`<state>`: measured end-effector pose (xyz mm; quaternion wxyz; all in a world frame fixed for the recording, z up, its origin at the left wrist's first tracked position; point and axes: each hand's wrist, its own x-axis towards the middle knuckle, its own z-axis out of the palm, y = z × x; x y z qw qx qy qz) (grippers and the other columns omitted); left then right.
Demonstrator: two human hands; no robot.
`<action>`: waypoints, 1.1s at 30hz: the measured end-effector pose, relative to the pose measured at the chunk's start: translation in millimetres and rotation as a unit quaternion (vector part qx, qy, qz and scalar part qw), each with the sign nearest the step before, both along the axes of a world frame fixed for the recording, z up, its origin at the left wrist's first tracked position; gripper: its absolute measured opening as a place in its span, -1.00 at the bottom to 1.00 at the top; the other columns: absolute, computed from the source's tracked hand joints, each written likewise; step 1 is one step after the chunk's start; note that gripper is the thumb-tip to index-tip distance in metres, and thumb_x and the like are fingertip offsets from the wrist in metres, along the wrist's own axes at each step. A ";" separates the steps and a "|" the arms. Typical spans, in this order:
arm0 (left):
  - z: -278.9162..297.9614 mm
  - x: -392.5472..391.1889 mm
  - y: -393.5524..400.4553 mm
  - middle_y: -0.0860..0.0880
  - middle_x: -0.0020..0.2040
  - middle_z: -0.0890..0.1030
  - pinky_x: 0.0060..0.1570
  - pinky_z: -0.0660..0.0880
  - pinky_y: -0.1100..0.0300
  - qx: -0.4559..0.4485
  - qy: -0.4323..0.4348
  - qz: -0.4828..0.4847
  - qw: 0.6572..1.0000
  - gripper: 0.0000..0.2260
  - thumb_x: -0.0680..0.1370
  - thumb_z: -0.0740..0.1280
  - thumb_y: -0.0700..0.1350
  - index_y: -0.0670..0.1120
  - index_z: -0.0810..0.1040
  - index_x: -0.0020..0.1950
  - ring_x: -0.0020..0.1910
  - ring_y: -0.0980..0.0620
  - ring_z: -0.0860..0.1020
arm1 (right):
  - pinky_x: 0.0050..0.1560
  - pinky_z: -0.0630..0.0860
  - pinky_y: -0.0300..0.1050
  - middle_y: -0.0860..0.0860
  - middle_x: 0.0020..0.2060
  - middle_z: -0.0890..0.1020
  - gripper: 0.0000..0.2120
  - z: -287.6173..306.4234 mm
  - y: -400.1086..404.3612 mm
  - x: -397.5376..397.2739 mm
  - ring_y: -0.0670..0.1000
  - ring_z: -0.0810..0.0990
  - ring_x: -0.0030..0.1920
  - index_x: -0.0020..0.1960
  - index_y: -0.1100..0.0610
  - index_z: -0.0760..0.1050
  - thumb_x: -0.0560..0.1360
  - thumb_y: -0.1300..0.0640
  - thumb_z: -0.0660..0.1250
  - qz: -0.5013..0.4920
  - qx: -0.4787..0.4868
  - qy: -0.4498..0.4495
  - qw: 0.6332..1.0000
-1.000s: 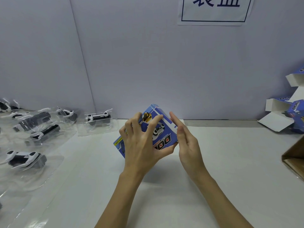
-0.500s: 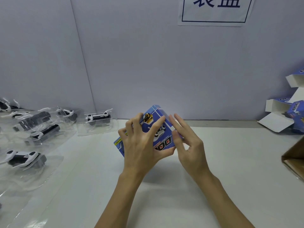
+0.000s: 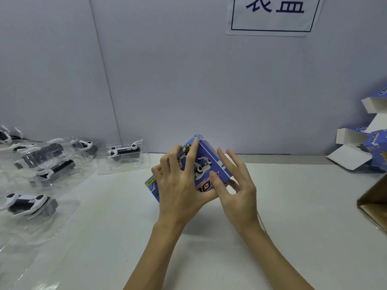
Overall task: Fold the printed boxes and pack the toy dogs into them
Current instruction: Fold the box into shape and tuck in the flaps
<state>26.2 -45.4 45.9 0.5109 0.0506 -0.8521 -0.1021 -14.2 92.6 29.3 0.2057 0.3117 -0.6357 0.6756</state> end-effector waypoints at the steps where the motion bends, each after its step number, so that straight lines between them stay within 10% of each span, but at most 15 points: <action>1: 0.7 0.2 0.1 -0.13 0.40 0.45 0.14 0.35 -0.08 0.007 0.000 -0.001 1.000 -0.09 0.43 0.27 0.52 -0.04 0.35 0.61 0.31 -0.15 0.43 | 0.02 0.68 -0.19 -0.14 0.48 0.42 -0.51 0.8 0.4 -0.1 0.03 0.48 0.45 0.49 -0.05 0.49 0.57 0.09 0.43 0.010 -0.001 -0.007 1.000; 23: -1.0 -4.0 -4.4 -0.12 0.43 0.41 0.25 0.36 -0.14 -0.009 0.024 -0.038 0.999 -0.28 0.40 0.39 0.45 0.17 0.45 0.49 0.37 -0.17 0.38 | 0.05 0.67 -0.19 -0.18 0.50 0.39 -0.56 7.5 2.7 -1.6 0.00 0.44 0.48 0.47 0.00 0.51 0.60 0.11 0.36 0.050 0.046 -0.023 0.997; 28: -13.8 -8.6 -1.5 -0.01 0.69 0.03 0.47 0.06 -0.43 0.029 -0.097 -0.076 0.992 -0.11 0.41 0.25 0.56 0.31 0.01 0.65 0.66 -0.16 0.08 | -0.04 0.68 -0.19 -0.10 0.40 0.47 -0.56 -0.5 9.8 -15.7 -0.04 0.52 0.40 0.46 -0.16 0.47 0.60 0.05 0.37 -0.026 0.049 -0.033 0.998; 33: -26.8 -13.5 -14.4 -0.04 0.67 0.01 0.43 0.32 -0.27 0.144 -0.175 -0.073 0.971 0.08 0.25 0.33 0.63 0.19 0.14 0.66 0.65 -0.11 0.12 | 0.12 0.63 -0.13 -0.01 0.20 0.50 -0.52 -9.1 18.0 -25.9 -0.07 0.59 0.22 0.45 -0.29 0.43 0.53 -0.21 0.29 -0.138 0.055 -0.088 0.985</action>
